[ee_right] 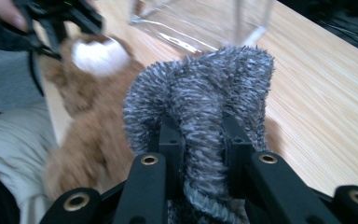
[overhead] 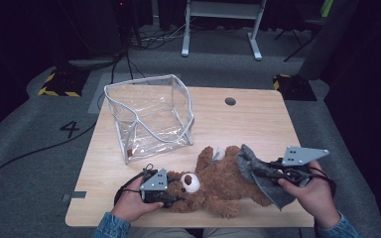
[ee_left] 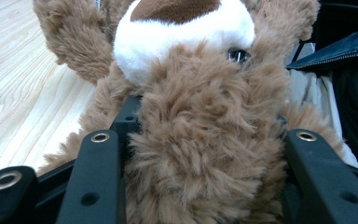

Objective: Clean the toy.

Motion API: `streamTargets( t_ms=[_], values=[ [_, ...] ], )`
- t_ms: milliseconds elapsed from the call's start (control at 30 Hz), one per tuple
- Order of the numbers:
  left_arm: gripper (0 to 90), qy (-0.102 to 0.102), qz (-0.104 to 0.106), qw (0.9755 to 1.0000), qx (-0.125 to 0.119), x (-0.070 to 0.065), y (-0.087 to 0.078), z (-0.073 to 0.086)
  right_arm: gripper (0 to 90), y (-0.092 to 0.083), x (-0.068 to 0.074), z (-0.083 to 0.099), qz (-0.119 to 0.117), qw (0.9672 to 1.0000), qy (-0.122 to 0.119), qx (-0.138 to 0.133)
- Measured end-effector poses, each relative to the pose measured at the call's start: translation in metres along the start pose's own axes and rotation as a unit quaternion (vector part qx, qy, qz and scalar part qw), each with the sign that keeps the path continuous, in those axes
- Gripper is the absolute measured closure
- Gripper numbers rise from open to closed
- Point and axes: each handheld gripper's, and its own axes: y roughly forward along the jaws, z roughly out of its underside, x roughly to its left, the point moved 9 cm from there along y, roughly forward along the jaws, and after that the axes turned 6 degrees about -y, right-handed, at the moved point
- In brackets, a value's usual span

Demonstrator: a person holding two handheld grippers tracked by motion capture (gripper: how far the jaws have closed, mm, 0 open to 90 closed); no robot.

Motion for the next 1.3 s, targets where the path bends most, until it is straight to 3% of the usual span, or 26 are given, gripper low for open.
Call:
streamTargets(
  t_ms=[133,333,500,567,633,767,967,1033,1200,1300],
  values=[
    [50.9,0.001,0.000,1.0000,-0.003,-0.001,0.003,-0.002,75.1,0.020,0.016,-0.021,-0.031,0.9992,-0.022,-0.008],
    [50.1,0.000,-0.005,1.0000,-0.008,-0.001,0.004,-0.002,75.0,0.054,0.044,-0.045,-0.081,0.9950,-0.057,-0.012],
    [49.1,-0.008,-0.014,0.9998,-0.008,-0.001,0.004,-0.001,74.8,0.079,0.062,-0.049,-0.112,0.9907,-0.077,-0.008],
    [48.8,-0.006,-0.016,0.9998,-0.007,-0.002,0.004,-0.001,74.3,0.090,0.071,-0.047,-0.123,0.9877,-0.096,0.000],
    [48.7,-0.006,-0.020,0.9998,-0.006,-0.002,0.004,-0.001,74.0,0.098,0.074,-0.044,-0.127,0.9870,-0.098,0.007],
    [48.3,-0.008,-0.022,0.9997,-0.005,-0.002,0.004,-0.001,73.8,0.108,0.070,-0.037,-0.130,0.9866,-0.098,0.016],
    [48.2,-0.004,-0.023,0.9997,-0.011,-0.001,0.005,-0.002,74.5,0.109,0.056,-0.024,-0.109,0.9898,-0.085,0.034],
    [48.2,-0.002,-0.021,0.9997,-0.011,-0.002,0.006,-0.002,74.8,0.106,0.051,-0.021,-0.108,0.9904,-0.080,0.033],
    [48.2,-0.001,-0.021,0.9997,-0.015,-0.001,0.005,-0.002,75.1,0.092,0.035,-0.015,-0.079,0.9939,-0.069,0.033],
    [48.2,-0.002,-0.021,0.9997,-0.015,-0.001,0.005,-0.002,75.2,0.082,0.021,-0.008,-0.061,0.9966,-0.046,0.031]
  ],
)
